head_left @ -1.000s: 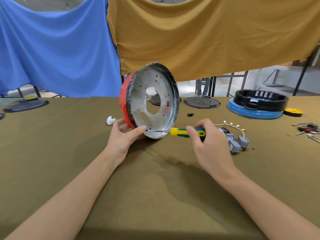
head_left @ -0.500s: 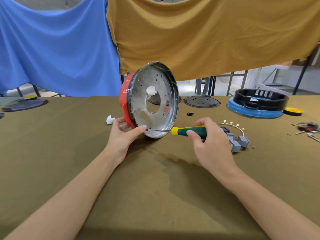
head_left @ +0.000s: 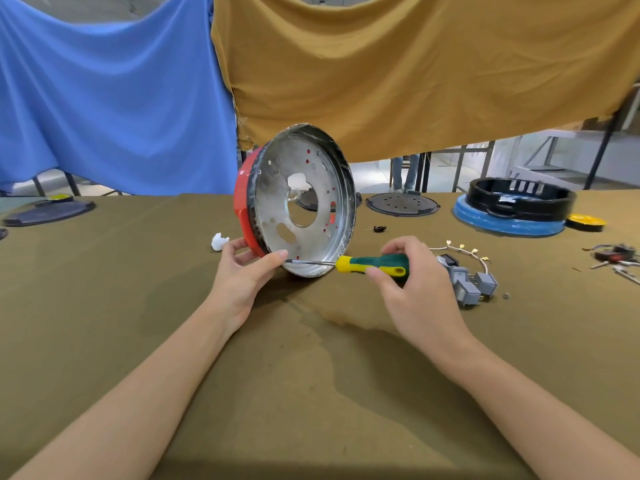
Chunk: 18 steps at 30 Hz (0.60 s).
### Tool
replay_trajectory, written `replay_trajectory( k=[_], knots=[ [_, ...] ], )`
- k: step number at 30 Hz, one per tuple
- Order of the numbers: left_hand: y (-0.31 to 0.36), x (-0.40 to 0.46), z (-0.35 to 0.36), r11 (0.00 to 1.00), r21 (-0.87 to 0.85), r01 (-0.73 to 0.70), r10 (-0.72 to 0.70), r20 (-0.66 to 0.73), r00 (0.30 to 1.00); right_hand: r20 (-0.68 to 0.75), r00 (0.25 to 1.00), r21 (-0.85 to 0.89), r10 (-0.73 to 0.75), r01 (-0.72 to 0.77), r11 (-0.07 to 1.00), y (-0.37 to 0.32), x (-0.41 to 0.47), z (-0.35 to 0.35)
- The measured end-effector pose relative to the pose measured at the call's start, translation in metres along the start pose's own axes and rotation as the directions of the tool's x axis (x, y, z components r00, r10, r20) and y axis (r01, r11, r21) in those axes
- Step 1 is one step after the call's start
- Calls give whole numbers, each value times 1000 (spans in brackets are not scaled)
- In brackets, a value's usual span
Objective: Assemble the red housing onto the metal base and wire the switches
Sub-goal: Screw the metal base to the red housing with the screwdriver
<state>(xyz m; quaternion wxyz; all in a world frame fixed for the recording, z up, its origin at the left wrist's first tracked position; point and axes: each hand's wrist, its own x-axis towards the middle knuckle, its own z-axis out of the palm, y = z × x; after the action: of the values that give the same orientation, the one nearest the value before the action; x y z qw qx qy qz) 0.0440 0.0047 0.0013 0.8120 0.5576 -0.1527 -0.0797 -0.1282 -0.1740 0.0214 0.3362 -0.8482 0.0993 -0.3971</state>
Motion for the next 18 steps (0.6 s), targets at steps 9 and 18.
replay_trajectory(
  k=[9,18],
  knots=[
    [-1,-1,1,999,27,-17,17,12,1000,18,998,-34,52,-51,998,1,-1,1],
    [-1,-1,2,998,50,-28,28,10,1000,-24,999,0,21,-21,1000,2,0,1]
  ],
)
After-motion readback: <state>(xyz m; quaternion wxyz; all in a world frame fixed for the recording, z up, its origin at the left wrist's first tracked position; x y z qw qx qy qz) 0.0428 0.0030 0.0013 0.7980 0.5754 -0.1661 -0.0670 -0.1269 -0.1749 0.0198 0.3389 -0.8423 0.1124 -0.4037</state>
